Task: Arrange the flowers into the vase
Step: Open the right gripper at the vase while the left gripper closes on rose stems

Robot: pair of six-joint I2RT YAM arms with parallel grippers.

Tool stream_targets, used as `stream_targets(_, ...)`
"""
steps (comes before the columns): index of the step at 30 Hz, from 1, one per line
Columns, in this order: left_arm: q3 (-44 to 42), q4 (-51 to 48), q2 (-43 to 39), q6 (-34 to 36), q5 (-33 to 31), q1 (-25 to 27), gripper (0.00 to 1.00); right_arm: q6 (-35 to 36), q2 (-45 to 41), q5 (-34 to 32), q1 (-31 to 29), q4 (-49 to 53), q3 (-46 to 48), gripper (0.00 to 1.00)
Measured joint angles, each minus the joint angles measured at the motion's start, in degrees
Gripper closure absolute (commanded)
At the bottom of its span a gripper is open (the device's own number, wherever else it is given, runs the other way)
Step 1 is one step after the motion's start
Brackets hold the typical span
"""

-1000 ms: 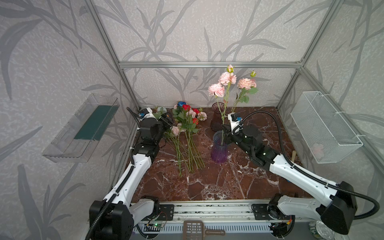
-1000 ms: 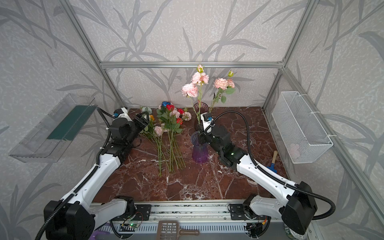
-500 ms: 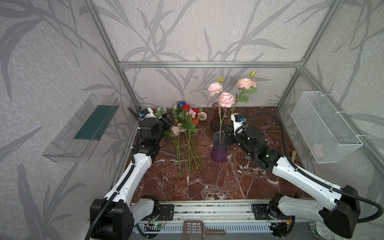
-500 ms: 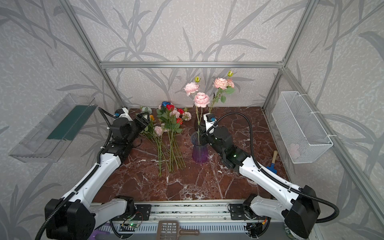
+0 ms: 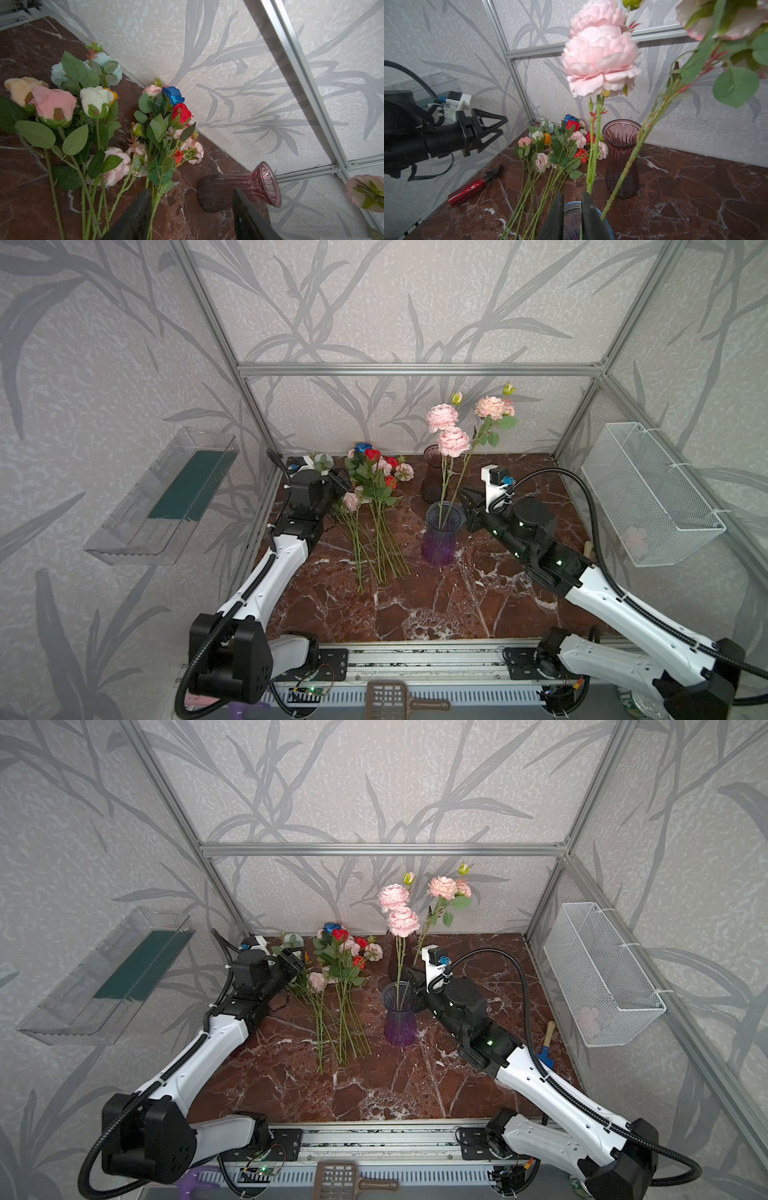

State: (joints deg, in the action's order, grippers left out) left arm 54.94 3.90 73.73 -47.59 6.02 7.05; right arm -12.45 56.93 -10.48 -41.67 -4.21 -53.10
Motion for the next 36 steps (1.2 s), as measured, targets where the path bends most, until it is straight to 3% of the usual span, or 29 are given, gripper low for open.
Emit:
stream_targets(4,6.38,-6.19,7.54,0.66,2.62,0.0,0.57,-0.46,-3.13,-1.51,0.0,0.22,1.92,0.82)
stream_targets(9,13.14,-16.13,15.52,1.53,2.38,-0.11,0.59,-1.51,-4.42,-2.69,0.0,1.16,4.68,0.82)
stream_targets(15,14.47,-22.97,21.59,-1.44,2.95,-2.36,0.62,-1.68,-4.42,-3.52,0.0,2.34,6.03,0.82)
stream_targets(21,15.54,-26.47,29.66,-4.92,8.46,-5.31,0.7,-1.99,-4.46,-3.67,0.0,2.38,6.03,0.82)
stream_targets(36,16.28,-28.72,32.06,-5.03,8.55,-6.56,0.8,-2.54,-5.22,-4.57,0.0,2.38,7.65,0.82)
